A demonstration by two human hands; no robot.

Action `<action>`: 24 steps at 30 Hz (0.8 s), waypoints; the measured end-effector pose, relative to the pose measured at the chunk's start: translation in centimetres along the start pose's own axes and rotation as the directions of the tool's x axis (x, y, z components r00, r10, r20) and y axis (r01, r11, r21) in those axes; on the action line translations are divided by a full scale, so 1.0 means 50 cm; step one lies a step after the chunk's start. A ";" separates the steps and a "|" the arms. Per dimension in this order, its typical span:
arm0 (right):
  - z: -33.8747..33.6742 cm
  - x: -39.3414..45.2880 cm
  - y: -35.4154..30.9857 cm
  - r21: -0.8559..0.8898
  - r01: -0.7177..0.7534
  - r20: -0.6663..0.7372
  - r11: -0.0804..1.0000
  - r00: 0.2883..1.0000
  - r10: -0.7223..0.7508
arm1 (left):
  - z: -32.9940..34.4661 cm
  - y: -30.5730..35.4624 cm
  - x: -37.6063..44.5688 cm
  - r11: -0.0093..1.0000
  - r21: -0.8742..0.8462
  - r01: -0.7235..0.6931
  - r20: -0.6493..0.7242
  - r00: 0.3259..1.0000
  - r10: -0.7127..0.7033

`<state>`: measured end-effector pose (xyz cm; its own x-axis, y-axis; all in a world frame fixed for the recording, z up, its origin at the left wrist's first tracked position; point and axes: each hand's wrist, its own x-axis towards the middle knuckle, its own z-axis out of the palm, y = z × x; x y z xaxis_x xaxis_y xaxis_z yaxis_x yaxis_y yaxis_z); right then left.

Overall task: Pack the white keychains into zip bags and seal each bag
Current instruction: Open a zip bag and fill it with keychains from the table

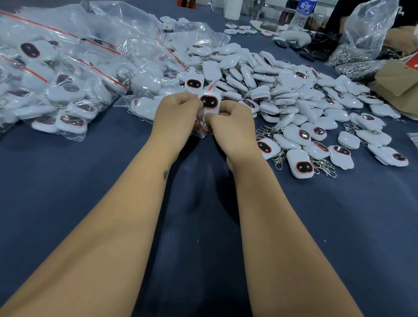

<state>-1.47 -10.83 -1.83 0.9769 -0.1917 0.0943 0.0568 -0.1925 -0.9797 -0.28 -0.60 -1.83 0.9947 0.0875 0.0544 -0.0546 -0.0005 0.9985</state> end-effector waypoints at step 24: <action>0.005 -0.009 -0.022 0.094 -0.046 -0.043 0.994 0.998 0.050 | -0.002 0.000 -0.003 1.000 0.018 -0.018 0.044 0.999 0.017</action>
<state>-1.89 -10.28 -0.85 0.9688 -0.2423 0.0527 0.0311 -0.0920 -0.9953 -0.43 -0.49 -1.82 0.9965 0.0433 0.0718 -0.0710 -0.0195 0.9973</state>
